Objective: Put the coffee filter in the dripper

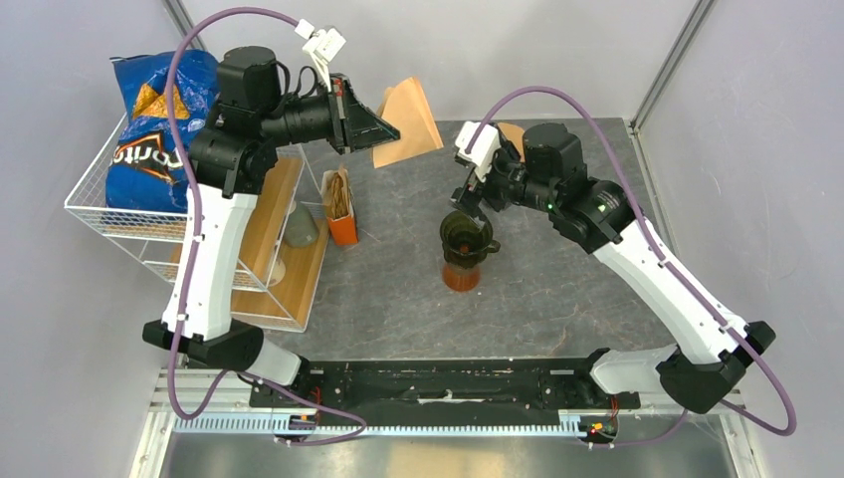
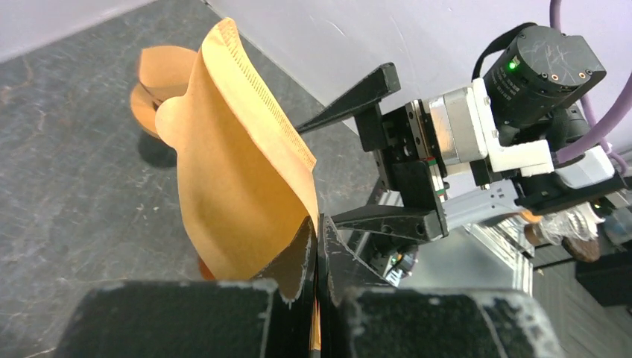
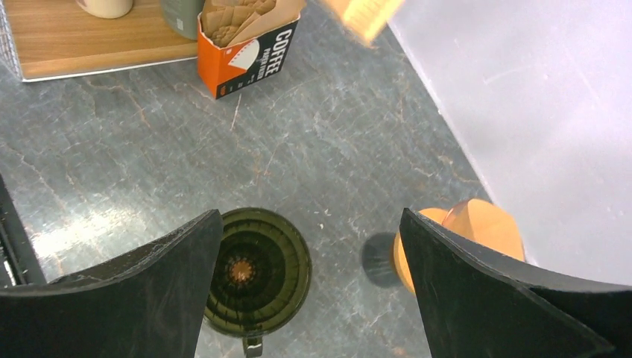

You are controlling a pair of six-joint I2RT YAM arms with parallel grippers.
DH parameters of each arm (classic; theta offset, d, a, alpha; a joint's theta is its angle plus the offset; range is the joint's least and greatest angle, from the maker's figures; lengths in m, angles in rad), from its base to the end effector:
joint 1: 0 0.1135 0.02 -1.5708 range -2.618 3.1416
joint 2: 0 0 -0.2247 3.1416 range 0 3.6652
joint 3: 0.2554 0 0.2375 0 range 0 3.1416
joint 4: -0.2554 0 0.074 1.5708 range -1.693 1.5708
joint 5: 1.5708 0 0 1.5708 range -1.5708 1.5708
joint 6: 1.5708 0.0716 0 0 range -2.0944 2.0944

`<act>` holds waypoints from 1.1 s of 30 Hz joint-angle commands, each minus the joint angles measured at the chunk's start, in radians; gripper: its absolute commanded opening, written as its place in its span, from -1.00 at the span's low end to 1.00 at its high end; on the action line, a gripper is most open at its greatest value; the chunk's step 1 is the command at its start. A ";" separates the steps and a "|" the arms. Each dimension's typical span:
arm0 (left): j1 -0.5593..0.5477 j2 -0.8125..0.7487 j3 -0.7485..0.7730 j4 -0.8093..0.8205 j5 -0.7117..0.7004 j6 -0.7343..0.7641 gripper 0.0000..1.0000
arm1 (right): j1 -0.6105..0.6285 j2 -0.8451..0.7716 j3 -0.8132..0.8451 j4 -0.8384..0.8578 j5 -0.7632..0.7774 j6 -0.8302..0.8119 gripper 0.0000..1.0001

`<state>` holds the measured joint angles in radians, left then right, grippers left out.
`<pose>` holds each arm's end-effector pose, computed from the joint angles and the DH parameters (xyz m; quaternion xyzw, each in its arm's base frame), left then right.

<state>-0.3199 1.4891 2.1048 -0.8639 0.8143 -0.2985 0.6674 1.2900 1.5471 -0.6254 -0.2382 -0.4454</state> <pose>0.2437 -0.1356 0.4889 0.2509 0.7220 -0.4693 0.4421 0.2241 0.1981 0.3942 -0.4895 0.6598 0.1596 0.5474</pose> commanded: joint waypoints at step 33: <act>-0.228 -0.079 -0.158 0.025 -0.185 0.039 -0.96 | 0.052 -0.007 0.055 0.049 0.018 -0.023 -0.15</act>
<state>-0.5415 1.4437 1.9446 -0.8433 0.6540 -0.2935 0.7162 1.3060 1.5845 -0.5842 -0.1959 -0.4641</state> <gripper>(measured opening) 0.030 0.449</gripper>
